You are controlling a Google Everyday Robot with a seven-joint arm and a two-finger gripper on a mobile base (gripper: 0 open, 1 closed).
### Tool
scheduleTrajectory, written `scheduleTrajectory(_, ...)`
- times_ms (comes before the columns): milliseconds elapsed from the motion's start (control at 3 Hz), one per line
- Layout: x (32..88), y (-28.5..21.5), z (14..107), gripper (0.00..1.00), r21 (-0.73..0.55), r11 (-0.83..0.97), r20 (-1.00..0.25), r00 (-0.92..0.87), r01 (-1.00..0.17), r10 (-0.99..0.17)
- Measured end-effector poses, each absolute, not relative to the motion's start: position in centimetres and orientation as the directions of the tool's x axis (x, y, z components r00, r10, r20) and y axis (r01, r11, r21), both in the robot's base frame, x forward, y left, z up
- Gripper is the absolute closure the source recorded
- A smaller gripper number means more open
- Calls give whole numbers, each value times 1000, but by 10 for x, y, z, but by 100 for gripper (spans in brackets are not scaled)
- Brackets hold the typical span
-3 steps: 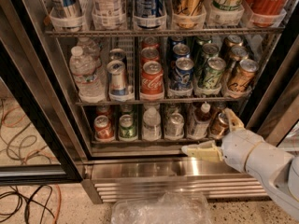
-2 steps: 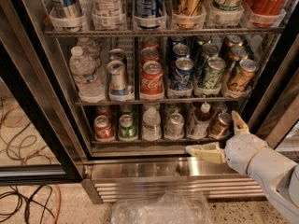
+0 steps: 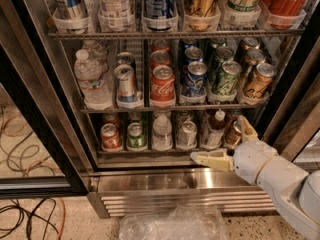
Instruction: Pick coke can from middle shelf of fridge
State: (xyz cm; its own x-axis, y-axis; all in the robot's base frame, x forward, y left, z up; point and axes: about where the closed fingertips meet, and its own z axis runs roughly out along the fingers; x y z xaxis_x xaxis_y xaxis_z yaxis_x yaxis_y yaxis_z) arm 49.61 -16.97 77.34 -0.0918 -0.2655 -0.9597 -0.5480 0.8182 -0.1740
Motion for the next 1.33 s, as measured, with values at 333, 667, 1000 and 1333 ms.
scheduleTrajectory(333,506,-149,795,0,-131,806,-986,-10,-577,-167)
scheduleTrajectory(667,510,-132,823,0,-111,798,-994,75,-593,-83)
scheduleTrajectory(1000,510,-132,823,0,-111,798,-994,75,-593,-83)
scheduleTrajectory(1333,508,-124,816,0,-101,808,-994,93,-580,-57)
